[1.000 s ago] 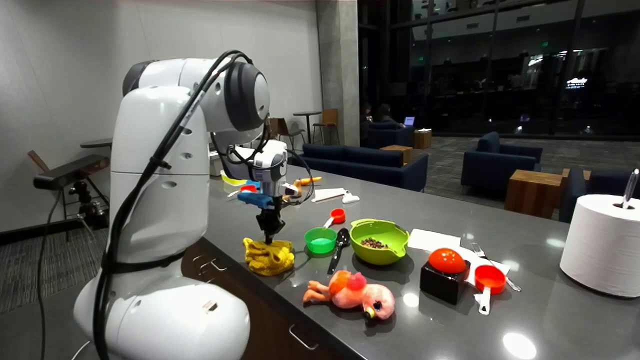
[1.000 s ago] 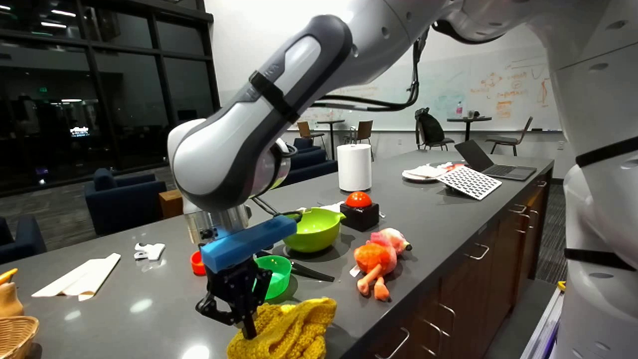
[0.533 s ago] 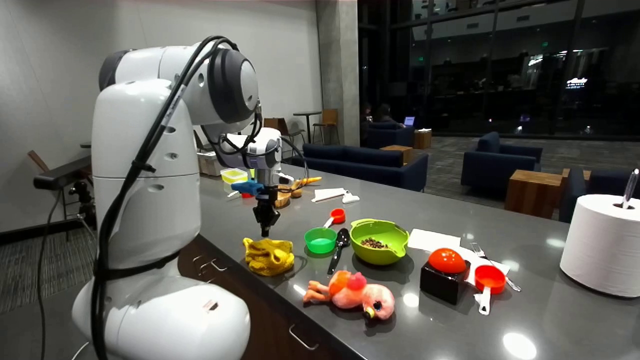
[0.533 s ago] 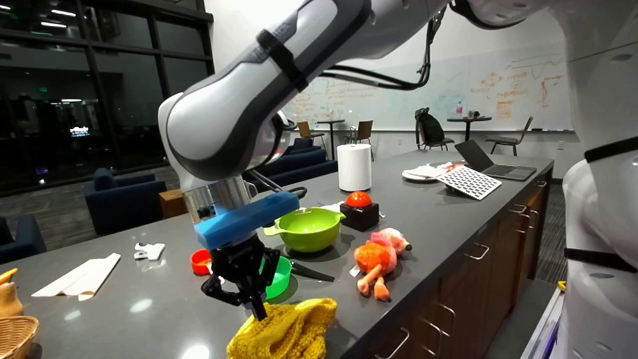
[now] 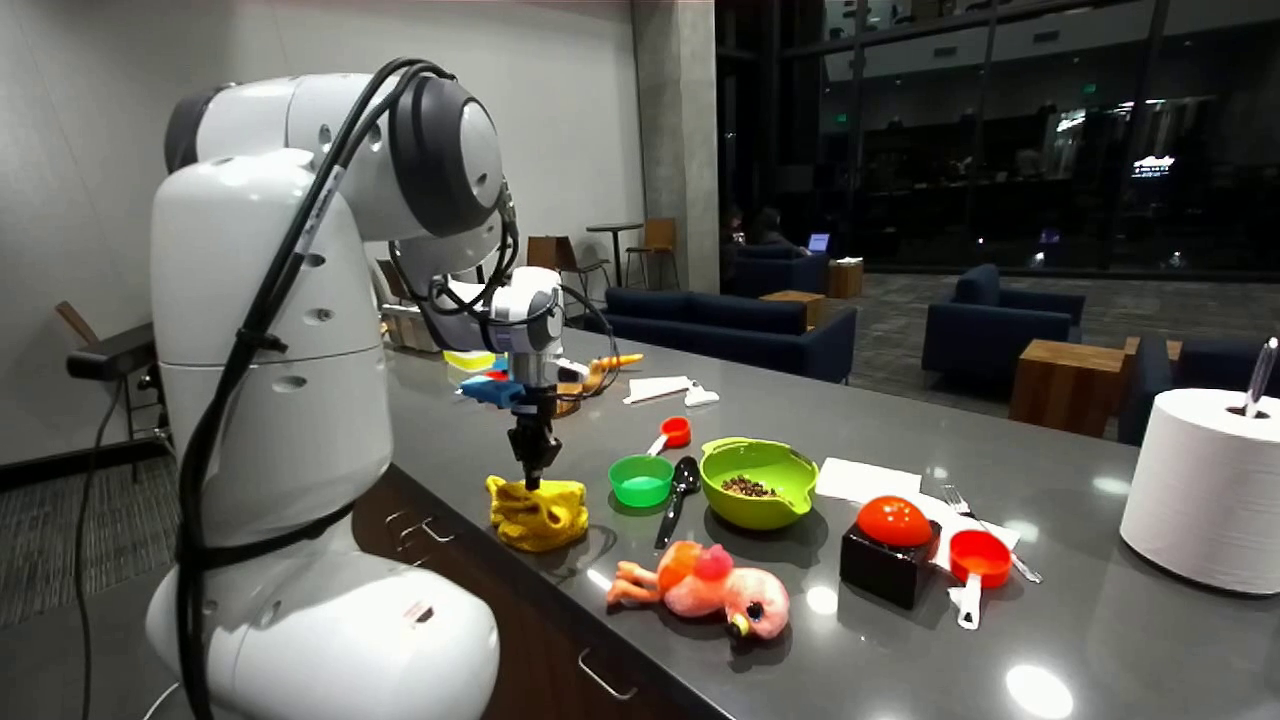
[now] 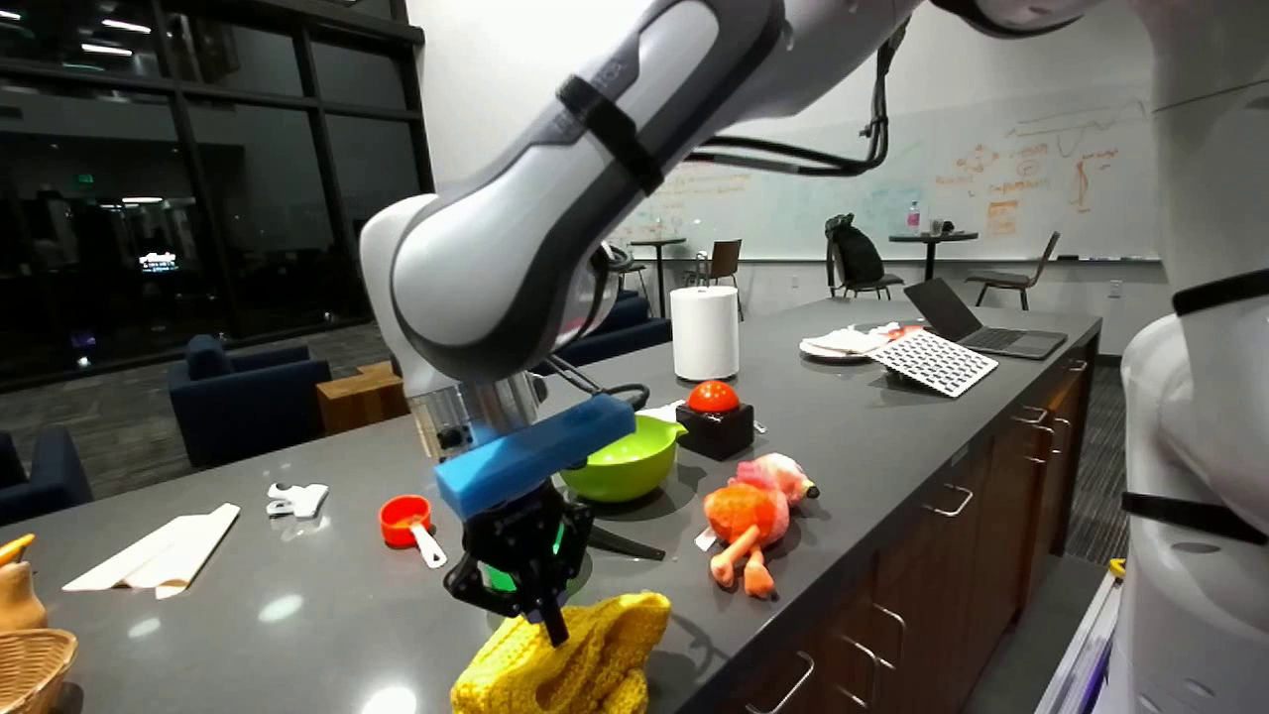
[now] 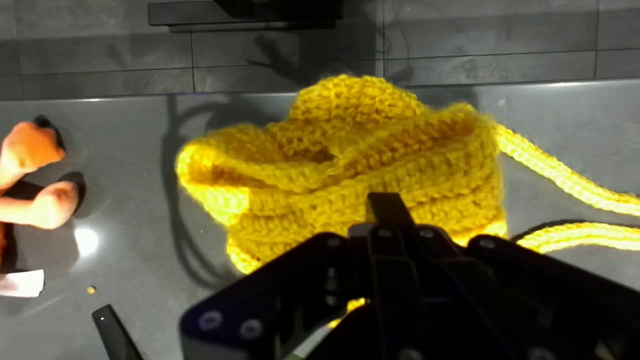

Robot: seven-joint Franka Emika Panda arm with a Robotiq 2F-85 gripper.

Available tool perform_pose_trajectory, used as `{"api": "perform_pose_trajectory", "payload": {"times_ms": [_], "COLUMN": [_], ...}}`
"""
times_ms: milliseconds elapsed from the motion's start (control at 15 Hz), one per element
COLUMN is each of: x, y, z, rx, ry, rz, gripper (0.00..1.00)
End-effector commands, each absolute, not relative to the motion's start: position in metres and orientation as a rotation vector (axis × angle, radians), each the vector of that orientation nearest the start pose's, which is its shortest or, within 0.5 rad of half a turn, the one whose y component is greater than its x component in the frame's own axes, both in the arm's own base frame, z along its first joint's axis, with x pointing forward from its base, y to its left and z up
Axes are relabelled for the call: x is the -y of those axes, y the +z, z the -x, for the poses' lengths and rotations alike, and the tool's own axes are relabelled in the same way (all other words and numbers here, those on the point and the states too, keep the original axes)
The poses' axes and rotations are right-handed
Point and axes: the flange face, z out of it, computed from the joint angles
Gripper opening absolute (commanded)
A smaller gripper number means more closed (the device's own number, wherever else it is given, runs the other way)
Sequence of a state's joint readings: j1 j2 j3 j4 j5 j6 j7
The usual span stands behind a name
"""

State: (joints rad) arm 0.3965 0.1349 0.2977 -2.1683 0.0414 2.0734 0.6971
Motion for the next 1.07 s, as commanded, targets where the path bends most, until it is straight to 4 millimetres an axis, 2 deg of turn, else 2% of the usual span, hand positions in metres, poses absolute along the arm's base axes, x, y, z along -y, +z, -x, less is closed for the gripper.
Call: {"api": "perform_pose_trajectory", "payload": {"times_ms": [0,267,400,733,1000], "x": [-0.315,-0.293,-0.291,-0.299,-0.305], "y": [0.292,0.252,0.245,0.265,0.289], "z": [-0.402,-0.407,-0.41,-0.413,-0.416], "rx": [-0.013,0.013,0.022,0.049,0.059], "ry": [0.28,0.232,0.234,0.234,0.218], "rz": [3.168,3.094,3.07,3.089,3.127], "gripper": [0.0,0.0,0.0,0.0,0.0]}}
